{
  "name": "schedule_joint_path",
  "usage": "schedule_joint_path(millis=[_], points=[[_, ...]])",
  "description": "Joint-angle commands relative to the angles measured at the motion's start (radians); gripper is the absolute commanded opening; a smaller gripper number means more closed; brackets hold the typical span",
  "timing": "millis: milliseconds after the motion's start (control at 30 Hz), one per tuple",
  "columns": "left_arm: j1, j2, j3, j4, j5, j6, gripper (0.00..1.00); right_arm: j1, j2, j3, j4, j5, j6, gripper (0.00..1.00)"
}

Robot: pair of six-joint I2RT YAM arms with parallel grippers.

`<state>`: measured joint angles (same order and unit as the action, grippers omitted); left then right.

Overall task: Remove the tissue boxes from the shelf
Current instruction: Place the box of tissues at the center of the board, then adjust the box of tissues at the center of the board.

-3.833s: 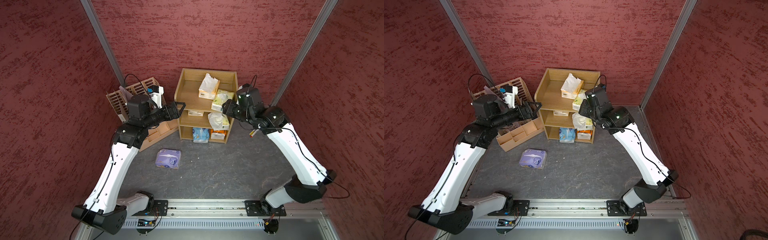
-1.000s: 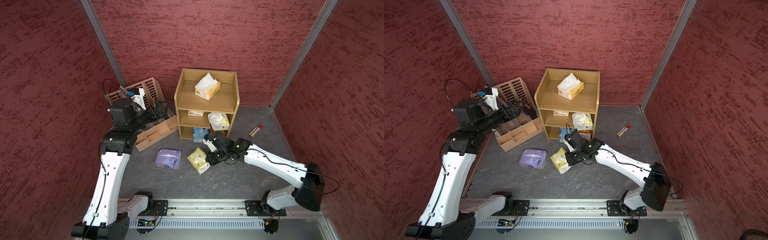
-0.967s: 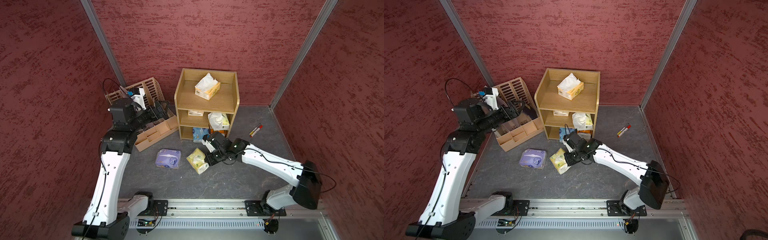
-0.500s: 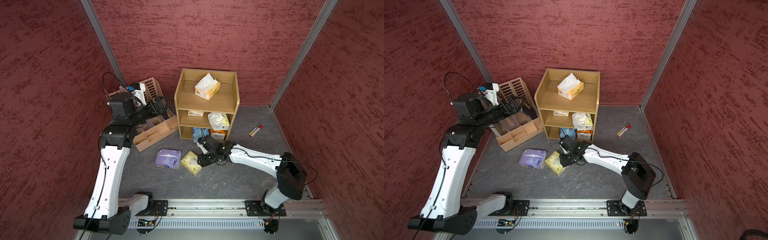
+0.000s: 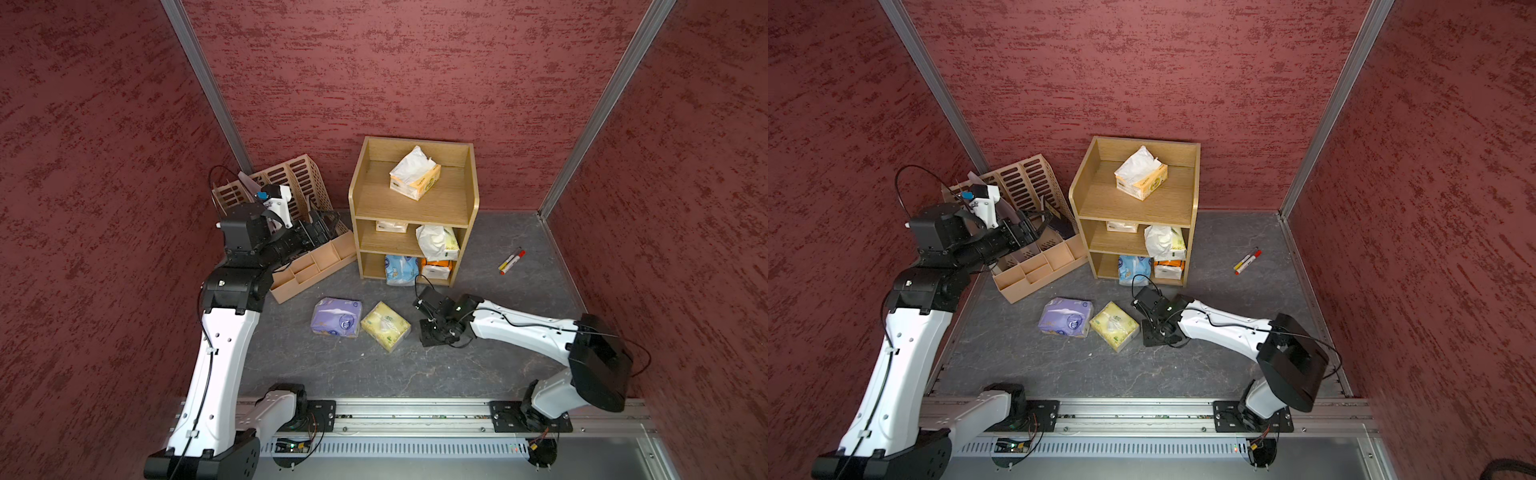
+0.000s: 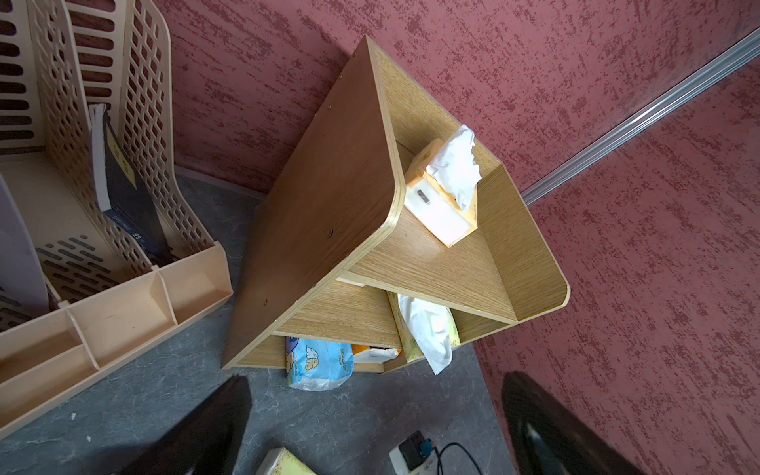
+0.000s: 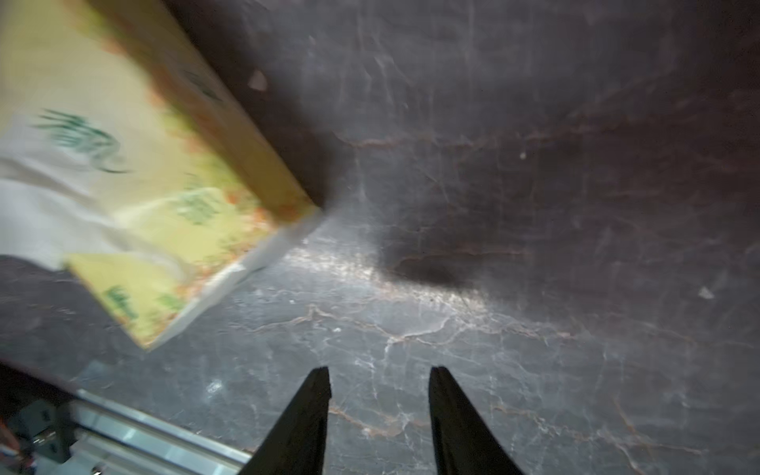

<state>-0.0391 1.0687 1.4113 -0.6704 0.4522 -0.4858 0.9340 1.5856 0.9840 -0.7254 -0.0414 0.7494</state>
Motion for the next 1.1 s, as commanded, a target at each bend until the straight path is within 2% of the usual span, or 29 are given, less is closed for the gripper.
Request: schedule_joint_path(millis=[0, 167, 267, 500, 633, 733, 833, 1067], points=[[0.01, 0.007, 0.01, 0.042, 0.027, -0.004, 1.0, 0.009, 0.06, 0.026, 0.075, -0.036, 0.055, 0.4], [0.013, 0.011, 0.036, 0.034, 0.025, -0.002, 1.0, -0.002, 0.2, 0.138, 0.07, -0.007, 0.064, 0.4], [0.013, 0.015, 0.043, 0.029, 0.032, -0.005, 1.0, -0.021, 0.235, 0.205, 0.042, 0.025, 0.076, 0.4], [0.014, 0.024, 0.027, 0.044, 0.058, -0.029, 1.0, -0.08, 0.225, 0.264, 0.019, 0.041, 0.054, 0.4], [0.014, 0.026, 0.01, 0.074, 0.067, -0.062, 1.0, -0.098, 0.196, 0.271, 0.092, -0.012, 0.036, 0.43], [0.012, 0.044, 0.014, 0.097, 0.096, -0.096, 1.0, -0.1, 0.18, 0.307, 0.072, -0.032, 0.006, 0.44], [0.008, 0.059, 0.026, 0.118, 0.106, -0.106, 1.0, -0.099, 0.111, 0.326, -0.002, -0.015, -0.021, 0.46], [0.004, 0.114, 0.063, 0.125, 0.101, -0.086, 1.0, -0.099, -0.215, 0.377, -0.131, -0.012, -0.079, 0.49]])
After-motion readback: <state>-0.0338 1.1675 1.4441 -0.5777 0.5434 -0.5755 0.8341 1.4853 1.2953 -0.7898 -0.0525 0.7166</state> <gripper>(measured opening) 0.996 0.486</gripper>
